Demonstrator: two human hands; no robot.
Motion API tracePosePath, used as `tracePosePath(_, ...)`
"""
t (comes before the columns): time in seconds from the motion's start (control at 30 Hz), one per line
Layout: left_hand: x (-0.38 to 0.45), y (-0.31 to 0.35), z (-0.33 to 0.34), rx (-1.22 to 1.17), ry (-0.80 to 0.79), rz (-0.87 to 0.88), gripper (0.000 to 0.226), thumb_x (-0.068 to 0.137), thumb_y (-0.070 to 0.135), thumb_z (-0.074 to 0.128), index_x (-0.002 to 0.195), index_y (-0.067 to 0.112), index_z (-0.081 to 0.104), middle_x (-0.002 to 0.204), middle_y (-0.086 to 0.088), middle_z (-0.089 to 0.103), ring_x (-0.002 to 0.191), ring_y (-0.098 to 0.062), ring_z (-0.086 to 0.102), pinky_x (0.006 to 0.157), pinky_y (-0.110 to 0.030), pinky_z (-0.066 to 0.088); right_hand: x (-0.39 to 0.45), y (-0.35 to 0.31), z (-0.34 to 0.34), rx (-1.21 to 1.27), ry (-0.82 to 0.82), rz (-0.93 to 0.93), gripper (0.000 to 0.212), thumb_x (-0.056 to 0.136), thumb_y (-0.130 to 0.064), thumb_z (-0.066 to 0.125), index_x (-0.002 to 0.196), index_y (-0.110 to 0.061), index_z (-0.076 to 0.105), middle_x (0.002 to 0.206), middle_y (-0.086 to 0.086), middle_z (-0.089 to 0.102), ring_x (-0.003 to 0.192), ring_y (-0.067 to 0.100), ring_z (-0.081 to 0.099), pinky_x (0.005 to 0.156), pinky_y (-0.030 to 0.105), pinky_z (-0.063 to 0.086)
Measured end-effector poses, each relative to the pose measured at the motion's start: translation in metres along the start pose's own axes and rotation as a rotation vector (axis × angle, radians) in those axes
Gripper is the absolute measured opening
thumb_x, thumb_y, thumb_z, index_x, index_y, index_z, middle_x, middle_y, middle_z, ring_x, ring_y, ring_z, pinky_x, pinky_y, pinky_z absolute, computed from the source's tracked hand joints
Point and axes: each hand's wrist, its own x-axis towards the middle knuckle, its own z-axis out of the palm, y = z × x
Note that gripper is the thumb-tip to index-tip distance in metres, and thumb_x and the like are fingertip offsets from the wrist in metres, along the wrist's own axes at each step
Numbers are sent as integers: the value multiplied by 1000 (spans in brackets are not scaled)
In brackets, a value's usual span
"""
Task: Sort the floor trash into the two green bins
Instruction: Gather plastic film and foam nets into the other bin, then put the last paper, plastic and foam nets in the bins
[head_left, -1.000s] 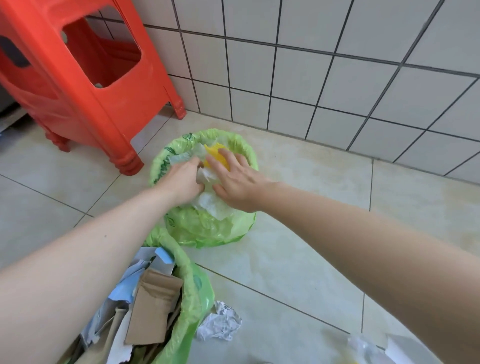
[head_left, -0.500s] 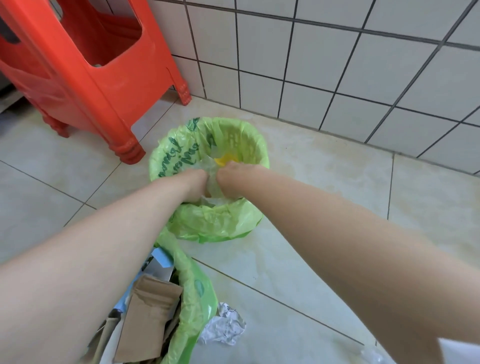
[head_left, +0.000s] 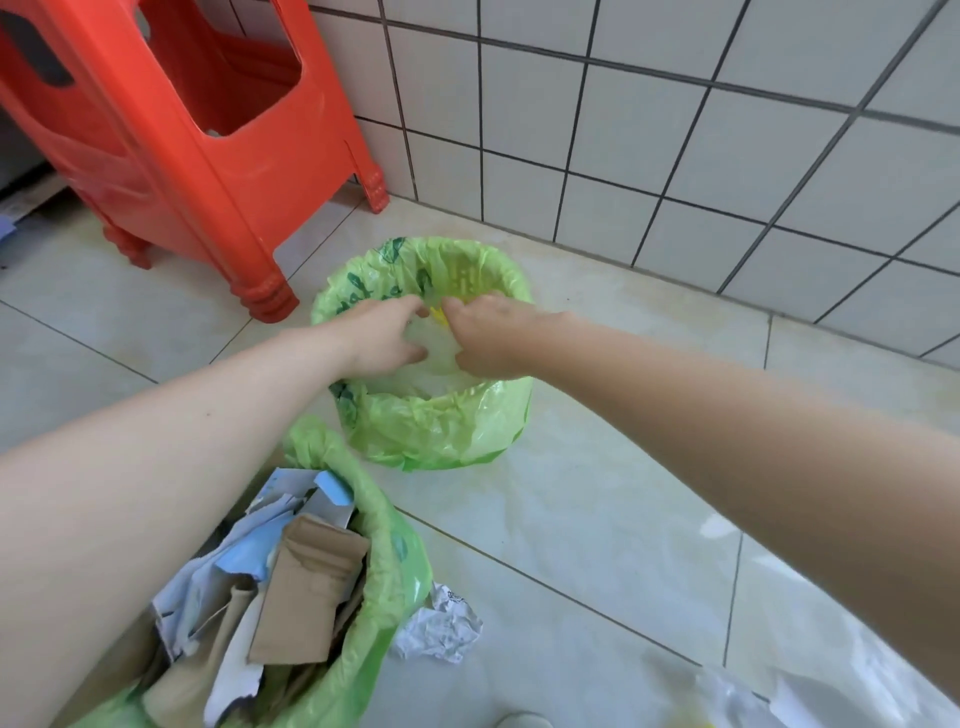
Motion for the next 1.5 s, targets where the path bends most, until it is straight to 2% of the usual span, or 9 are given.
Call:
tracePosePath(0.1, -21, 12, -8, 22, 55, 16, 57, 89, 38, 58, 140, 27, 35, 142, -8, 45, 122, -28, 48, 94, -38, 44, -28, 14, -6, 10, 77, 13, 43, 93, -17, 44, 133, -4, 36, 120, 16, 55, 115, 36, 47, 95, 41, 39)
tracePosePath(0.2, -41, 30, -14, 48, 90, 42, 55, 91, 34, 56, 140, 25, 35, 138, -12, 47, 93, -26, 53, 75, -32, 43, -67, 29, -14, 37, 114, 36, 42, 94, -21, 43, 132, -6, 38, 120, 14, 53, 115, 34, 47, 90, 41, 43)
tracePosePath(0.3, -61, 51, -20, 94, 106, 82, 54, 92, 27, 55, 141, 25, 34, 138, -12, 46, 77, -21, 52, 65, -30, 41, -118, 40, -20, 85, 152, 34, 46, 95, -22, 42, 138, -10, 34, 127, 12, 50, 119, 32, 47, 97, 44, 42)
tracePosePath(0.4, -81, 79, -22, 157, 150, 145, 50, 91, 25, 53, 138, 25, 37, 136, -8, 49, 88, -24, 53, 70, -33, 44, -172, 50, -19, 123, 169, 25, 45, 96, -23, 42, 139, -14, 32, 133, 8, 48, 123, 28, 46, 100, 44, 40)
tracePosePath(0.57, -110, 141, -9, 295, 133, 366, 43, 92, 24, 51, 134, 22, 43, 130, -1, 54, 122, -22, 46, 97, -36, 43, -261, 70, 0, 192, 89, 66, 41, 97, -26, 40, 137, -20, 33, 133, -2, 45, 123, 20, 45, 101, 38, 41)
tracePosePath(0.83, -133, 235, 40, 482, 63, 668, 35, 95, 23, 40, 129, 26, 44, 123, 7, 53, 120, -13, 42, 84, -27, 37, -358, 106, 66, 259, 73, 169, 39, 99, -28, 39, 136, -23, 34, 131, -7, 45, 121, 13, 44, 92, 20, 34)
tracePosePath(1.0, -133, 263, 85, 524, -34, 851, 35, 97, 25, 37, 132, 27, 41, 126, 10, 49, 123, -10, 38, 89, -25, 36, -392, 122, 125, 343, 59, 254, 39, 99, -29, 40, 136, -22, 36, 132, -8, 46, 122, 11, 43, 95, 18, 32)
tracePosePath(1.1, -125, 271, 113, 469, -82, 859, 35, 96, 24, 38, 130, 28, 42, 124, 10, 51, 123, -11, 39, 90, -28, 39, -404, 125, 161, 399, 53, 306, 38, 99, -28, 40, 136, -21, 36, 131, -8, 47, 122, 11, 43, 92, 14, 29)
tracePosePath(1.5, -127, 270, 252, 406, -302, 931, 34, 93, 18, 40, 126, 18, 49, 119, 0, 53, 113, -20, 45, 84, -33, 43, -412, 123, 262, 580, 68, 501, 36, 97, -25, 43, 133, -21, 41, 125, -6, 49, 117, 15, 45, 93, 22, 38)
